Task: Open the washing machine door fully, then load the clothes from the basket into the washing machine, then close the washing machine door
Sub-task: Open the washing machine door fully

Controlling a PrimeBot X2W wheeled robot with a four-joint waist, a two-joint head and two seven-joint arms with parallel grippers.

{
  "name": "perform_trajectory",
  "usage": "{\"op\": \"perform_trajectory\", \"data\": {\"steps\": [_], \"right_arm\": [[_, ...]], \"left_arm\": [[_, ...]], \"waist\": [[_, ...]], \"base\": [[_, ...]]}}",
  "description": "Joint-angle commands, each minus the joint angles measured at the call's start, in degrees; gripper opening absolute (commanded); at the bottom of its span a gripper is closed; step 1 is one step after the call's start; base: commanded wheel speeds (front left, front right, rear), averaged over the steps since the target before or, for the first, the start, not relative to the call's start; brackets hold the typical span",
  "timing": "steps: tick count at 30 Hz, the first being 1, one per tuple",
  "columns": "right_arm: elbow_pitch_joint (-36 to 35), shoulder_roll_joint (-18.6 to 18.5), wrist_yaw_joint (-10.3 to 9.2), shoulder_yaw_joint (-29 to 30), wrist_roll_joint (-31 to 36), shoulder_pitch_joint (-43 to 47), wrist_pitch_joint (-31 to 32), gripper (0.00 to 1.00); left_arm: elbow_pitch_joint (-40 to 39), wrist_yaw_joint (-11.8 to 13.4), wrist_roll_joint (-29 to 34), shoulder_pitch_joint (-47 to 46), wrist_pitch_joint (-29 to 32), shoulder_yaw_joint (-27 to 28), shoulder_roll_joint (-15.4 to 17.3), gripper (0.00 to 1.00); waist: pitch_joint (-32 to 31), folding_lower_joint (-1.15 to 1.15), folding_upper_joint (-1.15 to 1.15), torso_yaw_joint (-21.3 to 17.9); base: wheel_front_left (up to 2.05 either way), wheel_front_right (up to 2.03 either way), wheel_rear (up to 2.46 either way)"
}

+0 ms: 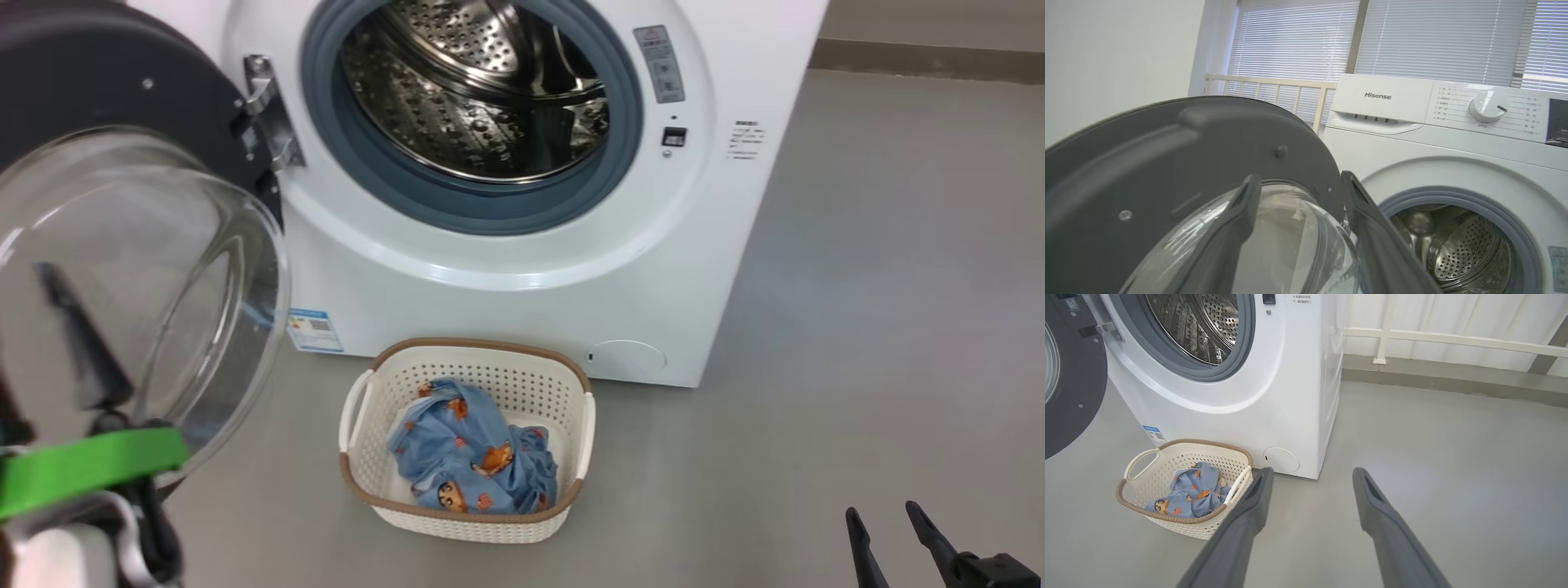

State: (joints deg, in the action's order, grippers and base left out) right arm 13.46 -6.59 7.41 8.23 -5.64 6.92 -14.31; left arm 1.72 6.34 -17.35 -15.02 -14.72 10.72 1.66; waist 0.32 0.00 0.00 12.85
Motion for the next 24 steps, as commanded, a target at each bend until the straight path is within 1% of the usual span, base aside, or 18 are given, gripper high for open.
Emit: {"op": "perform_trajectory", "data": {"steps": [1,4,5,8,17,24], "right_arm": [[-1.6,-0.6,0.08,-1.4,0.0,-1.7,-0.7,1.00],[-1.9,-0.5,0.08,-1.9,-0.1,-2.0,-0.7,1.00],[-2.1,-0.5,0.08,-2.0,-0.1,-2.3,-0.7,1.00],[-2.3,-0.7,0.08,-2.3,0.0,-2.5,-0.7,1.00],[-2.1,-1.6,0.08,-3.6,-0.1,-3.5,-0.7,1.00],[-2.2,-1.7,0.08,-3.8,-0.1,-3.6,-0.7,1.00]], "left_arm": [[-2.2,-0.7,0.1,-0.1,-0.3,0.4,1.3,1.00],[-2.8,-1.8,-0.2,1.6,-0.3,-3.0,1.3,1.00],[-2.9,-2.0,0.0,2.9,-0.3,-4.8,1.2,1.00],[-2.9,-2.5,-0.1,4.6,-0.3,-6.8,1.2,1.00],[3.7,-4.4,-0.7,10.9,-0.3,-8.6,1.2,1.00],[7.2,-4.2,-0.2,14.0,-0.3,-9.4,1.2,1.00]], "waist": [[0.1,0.00,0.00,-1.6],[0.3,0.00,0.00,-3.4],[0.4,0.00,0.00,-4.7],[0.3,0.00,0.00,-6.6],[0.4,0.00,0.00,-11.4],[0.6,0.00,0.00,-12.7]], "base": [[0.00,0.00,0.00],[0.00,0.00,0.00],[0.00,0.00,0.00],[0.00,0.00,0.00],[0.00,0.00,0.00],[0.00,0.00,0.00]]}}
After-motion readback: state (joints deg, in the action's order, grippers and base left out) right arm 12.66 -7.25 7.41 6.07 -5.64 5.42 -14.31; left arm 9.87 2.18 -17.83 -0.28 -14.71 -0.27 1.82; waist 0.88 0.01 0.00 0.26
